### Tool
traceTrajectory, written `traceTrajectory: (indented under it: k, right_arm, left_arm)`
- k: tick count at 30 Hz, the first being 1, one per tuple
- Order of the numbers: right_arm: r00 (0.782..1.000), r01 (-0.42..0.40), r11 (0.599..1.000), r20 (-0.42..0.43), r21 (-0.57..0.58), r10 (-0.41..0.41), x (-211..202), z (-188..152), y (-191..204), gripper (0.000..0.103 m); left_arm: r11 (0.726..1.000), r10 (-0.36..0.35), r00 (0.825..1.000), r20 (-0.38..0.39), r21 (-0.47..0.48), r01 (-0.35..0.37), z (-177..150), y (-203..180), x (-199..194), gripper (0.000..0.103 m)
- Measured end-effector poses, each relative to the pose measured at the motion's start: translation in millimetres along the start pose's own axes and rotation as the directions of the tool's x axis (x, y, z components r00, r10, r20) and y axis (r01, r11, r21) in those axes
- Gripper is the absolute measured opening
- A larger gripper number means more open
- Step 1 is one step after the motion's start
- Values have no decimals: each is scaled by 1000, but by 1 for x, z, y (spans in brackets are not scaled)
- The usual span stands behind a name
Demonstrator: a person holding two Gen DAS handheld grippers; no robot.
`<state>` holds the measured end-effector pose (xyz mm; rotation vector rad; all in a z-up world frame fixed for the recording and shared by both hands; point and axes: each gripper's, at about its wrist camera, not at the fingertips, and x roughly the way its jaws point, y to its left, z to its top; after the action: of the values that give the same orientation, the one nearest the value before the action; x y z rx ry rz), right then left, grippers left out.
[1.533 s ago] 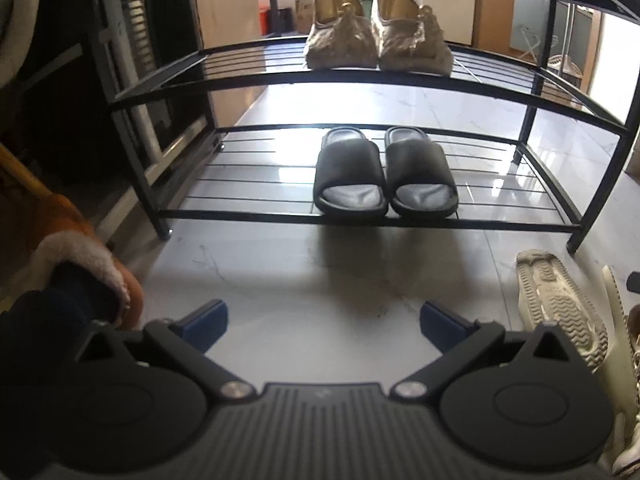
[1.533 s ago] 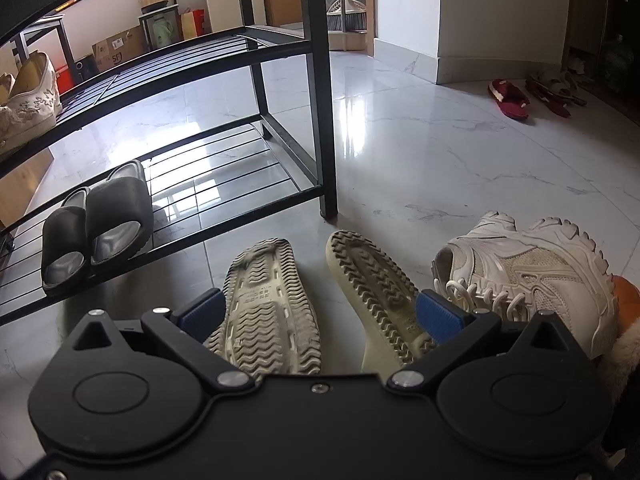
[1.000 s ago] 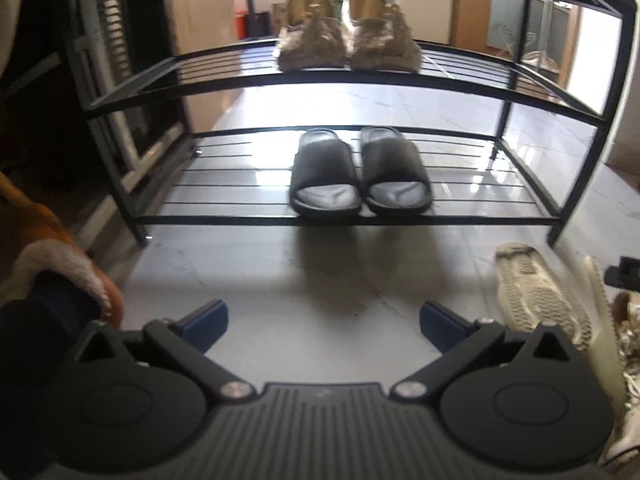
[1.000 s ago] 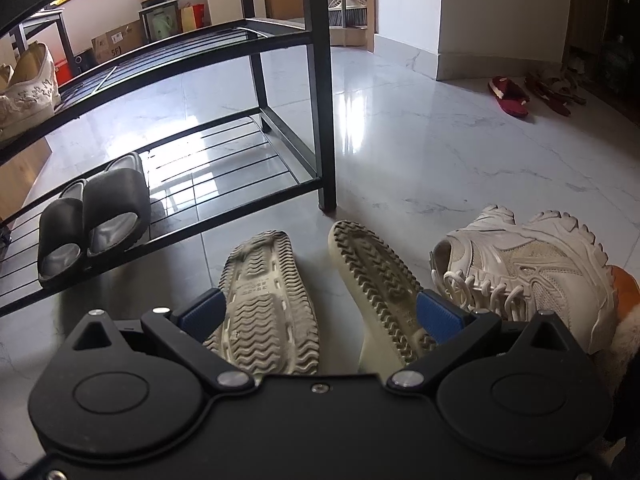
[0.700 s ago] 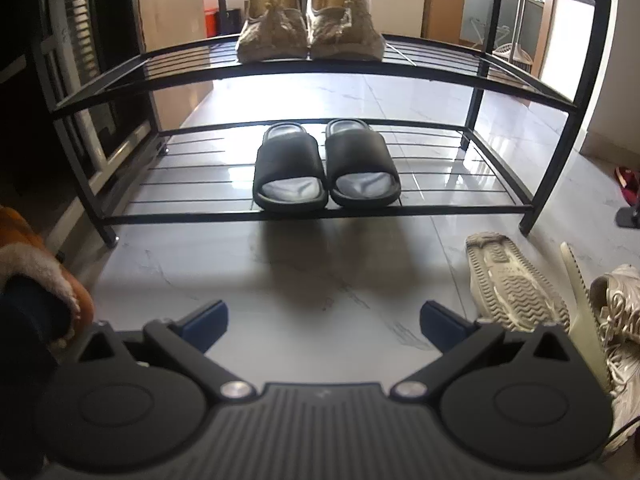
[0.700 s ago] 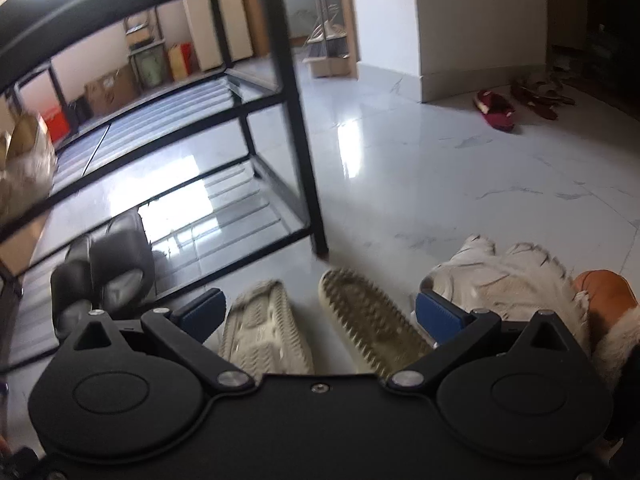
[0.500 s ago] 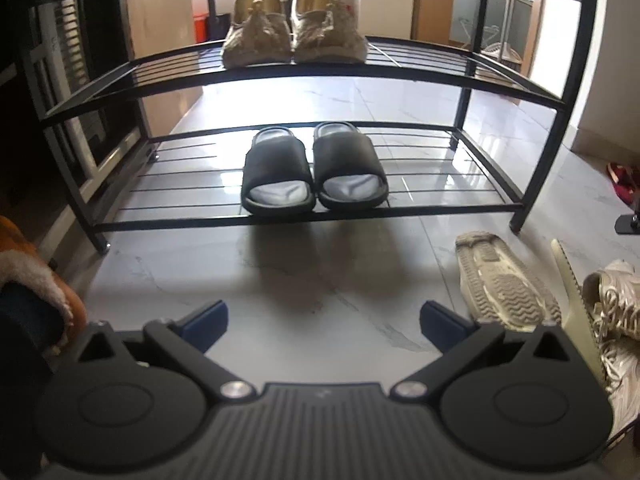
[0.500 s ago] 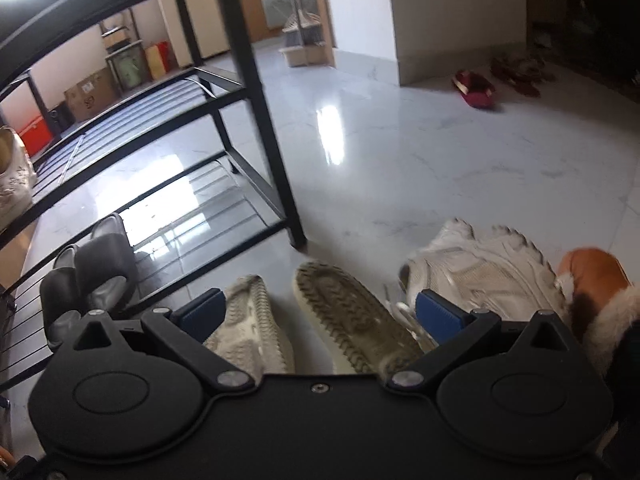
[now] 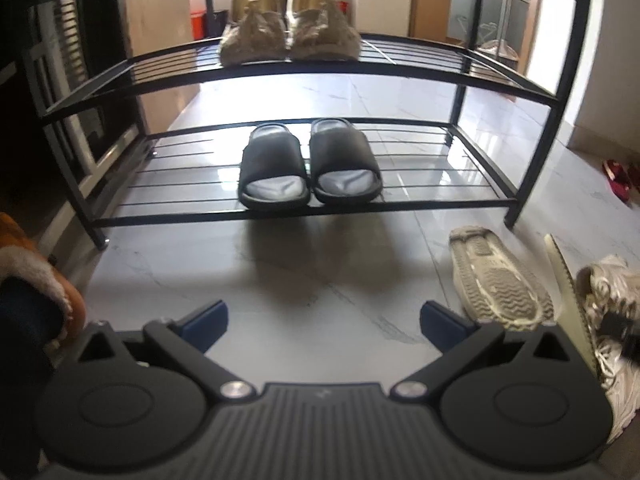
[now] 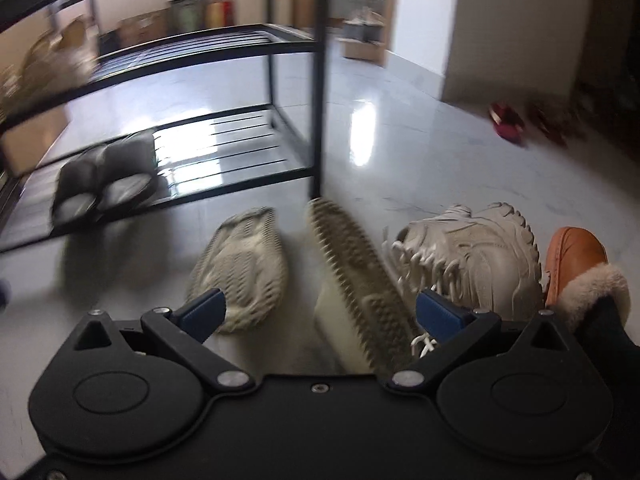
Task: Organize scattered shoes
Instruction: 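Move the left gripper toward the sole-up beige slide sandal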
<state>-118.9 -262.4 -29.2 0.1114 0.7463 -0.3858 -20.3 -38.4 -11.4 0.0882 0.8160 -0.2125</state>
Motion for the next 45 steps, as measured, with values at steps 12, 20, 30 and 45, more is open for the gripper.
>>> traceTrajectory:
  k: [12,20,30,45]
  right_arm:
    - [963,-99,967,267,234,34,-81,20,-46,103]
    - [965,-215,819,246,532,93,-56,23,-128,103]
    - [953,-271,708,287,652,100,-32,13,-157,103]
    - [967,-236,605,245,760,69,22,-7,-177,103]
  left_arm:
    - [986,-116,992,39,127,111,3,-41,16,102]
    - [977,-135,990,25,168,129,-6,-103,55,102]
    - [958,-133,991,9,259,126,-15,-148,71,102]
    - [941,-154,988,0,305,146,-8,-184,94,102]
